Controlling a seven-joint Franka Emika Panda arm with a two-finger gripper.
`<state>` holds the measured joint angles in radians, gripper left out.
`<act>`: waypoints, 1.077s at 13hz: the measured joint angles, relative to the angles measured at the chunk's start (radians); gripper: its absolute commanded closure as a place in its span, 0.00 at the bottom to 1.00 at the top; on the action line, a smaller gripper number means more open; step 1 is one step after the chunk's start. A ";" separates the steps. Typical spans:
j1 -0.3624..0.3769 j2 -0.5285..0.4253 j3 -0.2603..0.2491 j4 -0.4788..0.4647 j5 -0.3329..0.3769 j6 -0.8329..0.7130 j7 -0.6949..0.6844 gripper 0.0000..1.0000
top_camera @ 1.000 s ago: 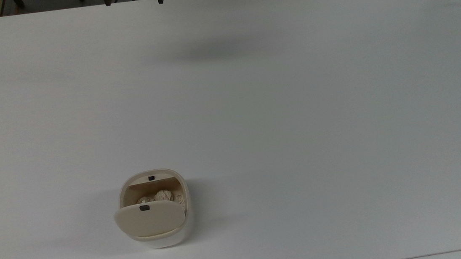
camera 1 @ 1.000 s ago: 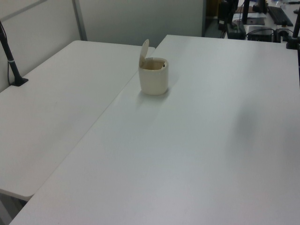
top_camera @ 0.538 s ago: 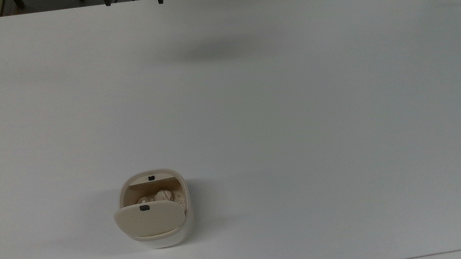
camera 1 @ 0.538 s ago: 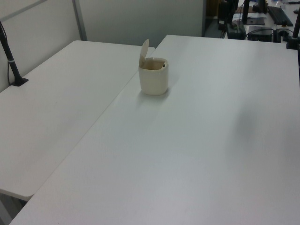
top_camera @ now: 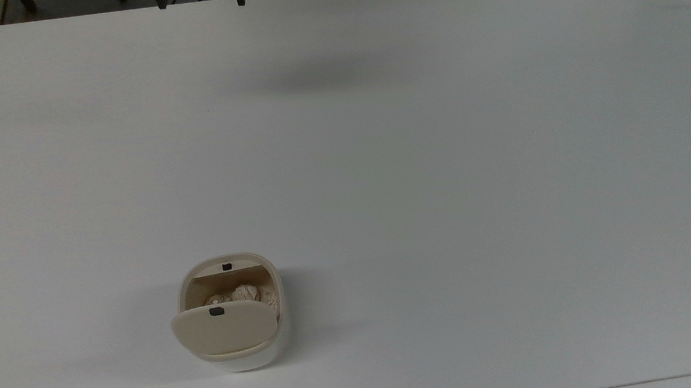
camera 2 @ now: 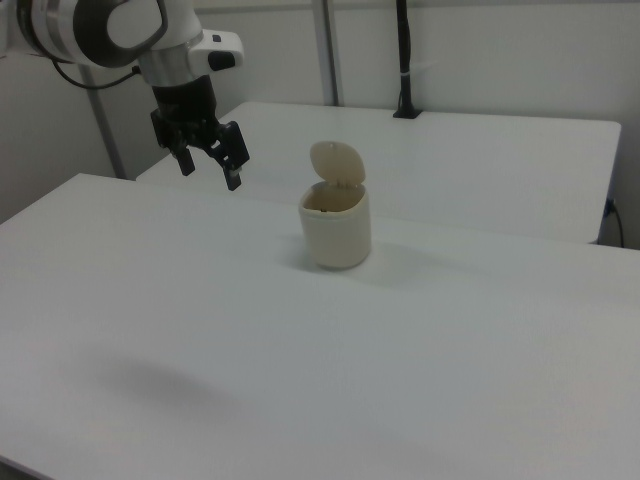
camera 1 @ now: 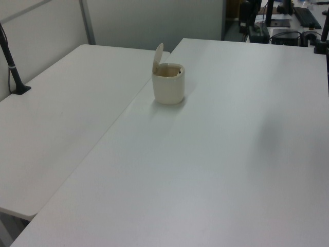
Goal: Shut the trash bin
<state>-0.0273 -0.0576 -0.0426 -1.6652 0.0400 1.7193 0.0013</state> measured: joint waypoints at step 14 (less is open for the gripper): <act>-0.009 0.120 -0.001 0.072 0.000 0.157 0.283 0.04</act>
<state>-0.0362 0.0620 -0.0433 -1.5932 0.0400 1.8763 0.2839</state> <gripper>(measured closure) 0.000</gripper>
